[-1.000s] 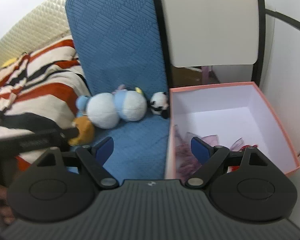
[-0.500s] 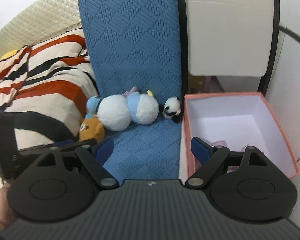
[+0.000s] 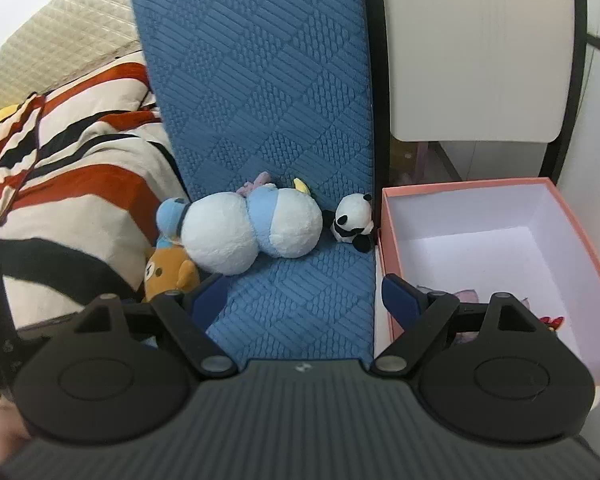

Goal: Organize objects
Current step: 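Move the left gripper to the brown bear plush while the right gripper approaches the small panda plush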

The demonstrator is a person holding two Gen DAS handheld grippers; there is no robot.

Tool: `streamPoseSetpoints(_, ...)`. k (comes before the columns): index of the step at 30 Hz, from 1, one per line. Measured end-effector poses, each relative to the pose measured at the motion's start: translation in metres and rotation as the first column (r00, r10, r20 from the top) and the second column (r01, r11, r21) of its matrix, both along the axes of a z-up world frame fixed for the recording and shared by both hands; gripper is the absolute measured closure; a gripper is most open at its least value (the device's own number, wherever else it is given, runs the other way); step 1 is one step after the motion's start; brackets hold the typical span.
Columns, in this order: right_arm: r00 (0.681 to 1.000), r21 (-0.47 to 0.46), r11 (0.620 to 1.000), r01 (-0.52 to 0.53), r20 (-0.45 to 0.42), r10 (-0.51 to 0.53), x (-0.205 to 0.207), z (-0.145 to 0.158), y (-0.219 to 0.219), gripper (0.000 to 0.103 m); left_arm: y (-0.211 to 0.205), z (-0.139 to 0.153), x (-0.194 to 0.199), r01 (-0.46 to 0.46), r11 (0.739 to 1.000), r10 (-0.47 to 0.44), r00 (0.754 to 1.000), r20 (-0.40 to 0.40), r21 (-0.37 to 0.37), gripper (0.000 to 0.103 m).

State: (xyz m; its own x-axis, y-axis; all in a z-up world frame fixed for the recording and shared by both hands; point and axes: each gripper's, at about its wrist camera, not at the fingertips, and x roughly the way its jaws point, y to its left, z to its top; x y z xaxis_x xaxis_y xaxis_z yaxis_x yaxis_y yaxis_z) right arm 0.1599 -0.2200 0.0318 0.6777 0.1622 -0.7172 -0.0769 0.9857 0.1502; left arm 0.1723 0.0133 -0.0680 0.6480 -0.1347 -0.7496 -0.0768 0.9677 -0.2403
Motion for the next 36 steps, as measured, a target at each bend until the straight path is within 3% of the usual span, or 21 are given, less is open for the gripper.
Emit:
streamPoseSetpoints(9, 0.999, -0.066, 0.997, -0.042, -0.003, 0.041, 0.061, -0.048, 0.004, 0.017, 0.017, -0.036, 0.05, -0.046, 0.999, 0.047, 0.998, -0.039, 0.023, 0.031)
streamPoseSetpoints(12, 0.996, -0.098, 0.992, -0.084, 0.01, 0.085, 0.082, -0.066, 0.01, 0.017, 0.02, -0.049, 0.067, -0.061, 0.996, 0.064, 0.996, -0.055, 0.058, 0.026)
streamPoseSetpoints(19, 0.988, -0.27, 0.955, -0.12, 0.066, 0.142, 0.127, -0.108, 0.024, 0.021, 0.021, -0.075, 0.095, -0.078, 0.987, 0.091, 0.992, -0.085, 0.142, 0.022)
streamPoseSetpoints(23, 0.989, -0.278, 0.952, -0.128, 0.036, 0.143, 0.154, -0.127, 0.022, 0.03, 0.014, -0.084, 0.1, -0.066, 0.976, 0.084, 0.993, -0.082, 0.209, 0.018)
streamPoseSetpoints(27, 0.986, -0.348, 0.928, -0.133, 0.047, 0.158, 0.165, -0.137, 0.028, 0.03, 0.005, -0.087, 0.103, -0.056, 0.966, 0.078, 0.994, -0.077, 0.252, 0.014)
streamPoseSetpoints(31, 0.988, -0.383, 0.915, -0.131, 0.029, 0.154, 0.174, -0.145, 0.029, 0.035, -0.003, -0.089, 0.103, -0.058, 0.938, 0.084, 0.995, -0.061, 0.342, 0.014)
streamPoseSetpoints(33, 0.987, -0.394, 0.907, -0.147, 0.006, 0.162, 0.178, -0.15, 0.03, 0.039, -0.003, -0.091, 0.104, -0.085, 0.933, 0.113, 0.992, -0.061, 0.349, 0.014)
streamPoseSetpoints(36, 0.979, -0.458, 0.868, -0.194, -0.039, 0.199, 0.18, -0.164, 0.036, 0.039, -0.001, -0.092, 0.103, -0.089, 0.929, 0.118, 0.991, -0.059, 0.358, 0.014)
